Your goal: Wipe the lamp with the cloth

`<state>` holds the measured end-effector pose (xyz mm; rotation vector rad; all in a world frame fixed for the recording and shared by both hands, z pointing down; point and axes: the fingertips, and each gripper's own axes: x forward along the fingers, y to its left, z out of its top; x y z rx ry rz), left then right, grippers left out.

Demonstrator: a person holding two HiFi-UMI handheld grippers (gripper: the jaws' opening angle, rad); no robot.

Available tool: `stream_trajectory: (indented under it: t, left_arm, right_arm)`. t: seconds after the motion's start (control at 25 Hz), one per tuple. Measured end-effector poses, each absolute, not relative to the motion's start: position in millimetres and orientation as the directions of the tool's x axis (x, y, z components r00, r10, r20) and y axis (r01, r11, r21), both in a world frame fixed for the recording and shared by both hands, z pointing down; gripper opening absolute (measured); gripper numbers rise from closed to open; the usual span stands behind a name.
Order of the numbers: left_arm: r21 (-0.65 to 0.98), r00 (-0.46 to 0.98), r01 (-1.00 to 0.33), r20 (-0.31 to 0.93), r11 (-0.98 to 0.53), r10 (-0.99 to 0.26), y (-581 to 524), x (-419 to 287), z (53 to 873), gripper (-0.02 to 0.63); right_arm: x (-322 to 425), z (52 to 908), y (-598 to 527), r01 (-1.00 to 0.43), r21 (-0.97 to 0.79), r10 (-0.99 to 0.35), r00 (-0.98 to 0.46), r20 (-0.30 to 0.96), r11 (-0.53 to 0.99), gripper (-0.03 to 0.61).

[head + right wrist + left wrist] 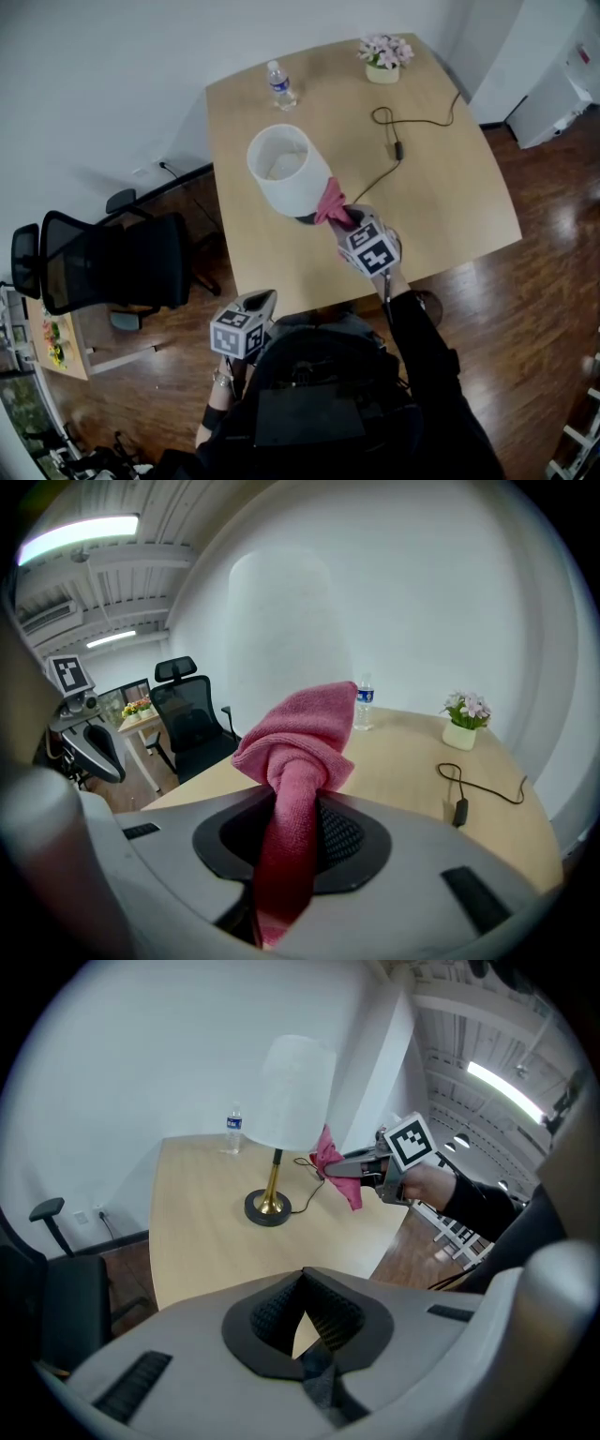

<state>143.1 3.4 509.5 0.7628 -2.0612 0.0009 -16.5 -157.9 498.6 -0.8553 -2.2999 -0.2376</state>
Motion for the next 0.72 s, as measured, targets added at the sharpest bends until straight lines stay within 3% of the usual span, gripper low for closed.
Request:
stream_trajectory:
  t: [0.16,0.36,0.56,0.72]
  left_arm:
    - [0.303,-0.389,-0.53,0.743,0.792,-0.544,4,140,513,-0.005]
    - [0.326,-0.412,-0.569,0.682,0.755,-0.604,6,118,503,-0.005]
    - [0.339,-0.382,-0.633,0.645,0.696,-0.662,-16,108,509,-0.005]
    - [0.341,-0.387,-0.623,0.649,0.705,-0.655,-23,110,504,-0.005]
  right_arm:
    - [-8,490,-175,0.601,-0.045,0.482,-0.591,0.647,0.798,0.107]
    - [-7,399,-179,0.562,-0.02,0.49,-0.705,0.513,0.827,0.107]
    - [-29,337,-179,0.576,0.089,0.483,-0.752,0.449,0.813,0.107]
    - [-40,319,-162,0.636,0.094,0.551,-0.725,0.414,0.766,0.107]
